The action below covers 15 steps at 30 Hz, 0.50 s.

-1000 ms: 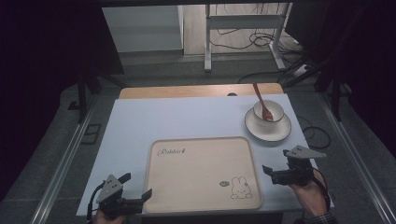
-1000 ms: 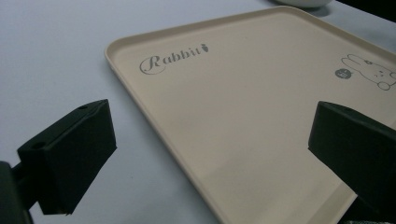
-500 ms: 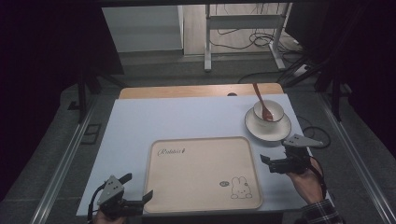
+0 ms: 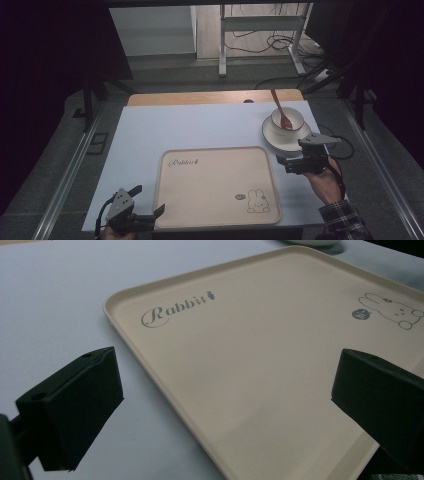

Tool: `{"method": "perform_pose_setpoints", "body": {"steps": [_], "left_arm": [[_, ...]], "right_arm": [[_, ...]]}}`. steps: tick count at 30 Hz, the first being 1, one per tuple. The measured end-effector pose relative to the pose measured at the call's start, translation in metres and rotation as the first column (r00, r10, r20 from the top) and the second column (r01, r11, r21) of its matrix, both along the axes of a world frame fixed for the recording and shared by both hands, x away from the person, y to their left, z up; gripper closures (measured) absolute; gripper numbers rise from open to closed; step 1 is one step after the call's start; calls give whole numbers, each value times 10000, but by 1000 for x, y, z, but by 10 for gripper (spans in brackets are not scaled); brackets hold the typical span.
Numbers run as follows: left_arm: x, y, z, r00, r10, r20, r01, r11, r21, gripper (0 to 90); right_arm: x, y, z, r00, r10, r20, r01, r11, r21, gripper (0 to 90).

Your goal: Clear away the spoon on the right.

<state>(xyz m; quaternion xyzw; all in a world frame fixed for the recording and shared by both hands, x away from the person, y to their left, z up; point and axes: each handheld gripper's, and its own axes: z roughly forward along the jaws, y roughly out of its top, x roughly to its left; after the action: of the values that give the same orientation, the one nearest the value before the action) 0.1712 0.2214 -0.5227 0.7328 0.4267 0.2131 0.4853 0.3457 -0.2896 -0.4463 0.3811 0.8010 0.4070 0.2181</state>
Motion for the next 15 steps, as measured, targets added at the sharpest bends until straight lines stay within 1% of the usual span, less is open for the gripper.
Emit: {"method": "perform_pose_setpoints", "body": {"steps": [7,11,15], "left_arm": [[1,-2,0,10000,6,0,-6,9999,105,0],[1,-1,0,9999,134,-88,-133,9999,8,1],[1,0,0,9997,226,-86,-226,9997,-7,0]], "right_arm": [[20,1,5,9999,-160,37,160,9998,-106,0],[32,2,9,9996,-269,81,270,9995,-178,0],[44,4,13,9993,-358,125,361,9991,-224,0]]}}
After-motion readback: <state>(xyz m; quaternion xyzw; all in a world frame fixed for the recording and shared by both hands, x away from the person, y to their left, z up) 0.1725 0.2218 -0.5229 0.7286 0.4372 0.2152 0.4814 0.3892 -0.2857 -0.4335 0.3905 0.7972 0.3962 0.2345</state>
